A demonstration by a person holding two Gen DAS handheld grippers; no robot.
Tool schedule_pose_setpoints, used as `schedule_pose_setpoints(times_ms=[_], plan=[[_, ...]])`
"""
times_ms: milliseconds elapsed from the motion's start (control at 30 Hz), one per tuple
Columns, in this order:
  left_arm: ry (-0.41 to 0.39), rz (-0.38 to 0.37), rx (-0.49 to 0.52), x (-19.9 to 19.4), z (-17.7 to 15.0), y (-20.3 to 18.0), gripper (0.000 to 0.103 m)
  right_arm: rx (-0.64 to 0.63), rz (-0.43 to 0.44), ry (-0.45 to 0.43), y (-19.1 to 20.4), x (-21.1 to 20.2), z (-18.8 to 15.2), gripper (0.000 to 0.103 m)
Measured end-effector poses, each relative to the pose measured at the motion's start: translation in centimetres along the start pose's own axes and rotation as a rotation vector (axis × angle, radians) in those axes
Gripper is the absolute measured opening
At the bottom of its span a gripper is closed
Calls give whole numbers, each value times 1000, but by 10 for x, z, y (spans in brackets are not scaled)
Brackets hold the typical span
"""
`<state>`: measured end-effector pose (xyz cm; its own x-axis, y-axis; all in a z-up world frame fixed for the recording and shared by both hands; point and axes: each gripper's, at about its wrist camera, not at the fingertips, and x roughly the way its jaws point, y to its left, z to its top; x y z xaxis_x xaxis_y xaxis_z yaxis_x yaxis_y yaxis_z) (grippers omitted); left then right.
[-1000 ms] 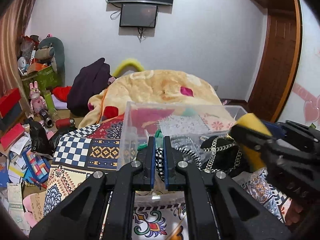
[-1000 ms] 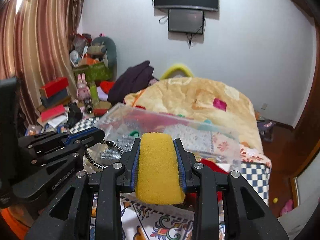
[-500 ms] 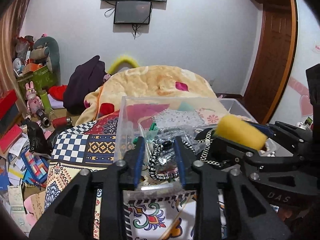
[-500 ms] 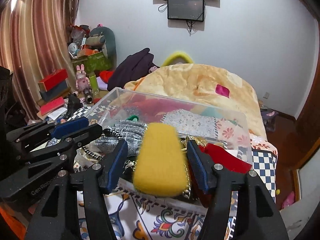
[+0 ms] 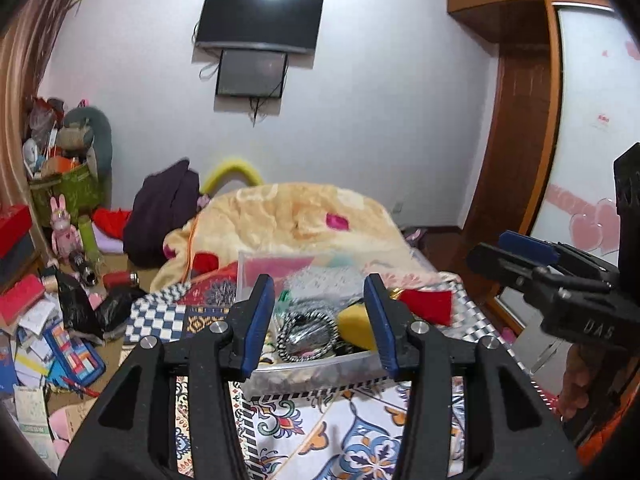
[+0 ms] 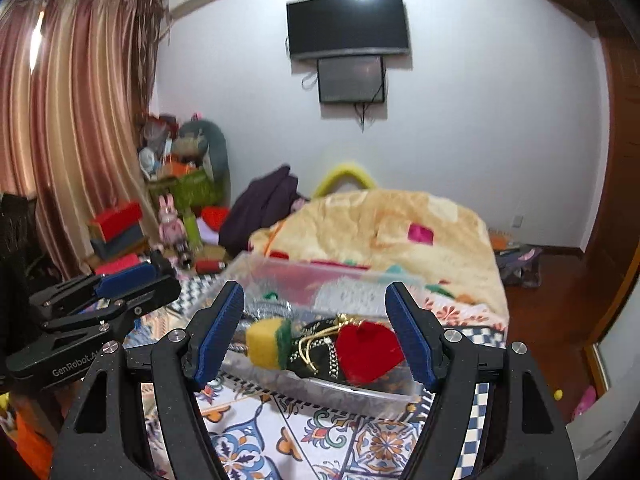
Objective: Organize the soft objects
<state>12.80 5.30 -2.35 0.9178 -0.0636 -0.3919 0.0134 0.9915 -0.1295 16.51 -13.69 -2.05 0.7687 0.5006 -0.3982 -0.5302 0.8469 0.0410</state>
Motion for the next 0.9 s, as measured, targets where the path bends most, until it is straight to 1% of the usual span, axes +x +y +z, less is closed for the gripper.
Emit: schedule_pose_setpoints(times_ms=[133, 300, 333, 400, 500, 533, 633, 700, 767, 900], plan=[[-74, -5, 34, -32, 9, -15, 55, 1, 5, -68, 2, -27, 6, 70], [-159, -16, 69, -72, 18, -30, 71, -5, 15, -136, 9, -57, 9, 71], [-169, -14, 75, -77, 19, -32, 74, -5, 15, -145, 10, -62, 8, 73], [-191, -16, 82, -89, 21, -36, 84, -4, 22, -165, 13, -71, 7, 80], [-203, -27, 73, -99, 22, -39, 94, 1, 22, -188, 16, -77, 6, 83], [-207, -31, 69, -102, 22, -39, 95, 3, 21, -193, 16, -79, 4, 84], [-213, -30, 70, -109, 19, -41, 96, 5, 13, -207, 17, -86, -2, 91], [-216, -24, 69, -112, 17, -42, 100, 8, 4, -219, 17, -88, -5, 100], [-217, -22, 66, -114, 16, -41, 101, 10, 2, -229, 17, -89, -6, 102], [-208, -21, 66, -114, 13, -41, 102, 7, -5, -232, 20, -91, -9, 103]])
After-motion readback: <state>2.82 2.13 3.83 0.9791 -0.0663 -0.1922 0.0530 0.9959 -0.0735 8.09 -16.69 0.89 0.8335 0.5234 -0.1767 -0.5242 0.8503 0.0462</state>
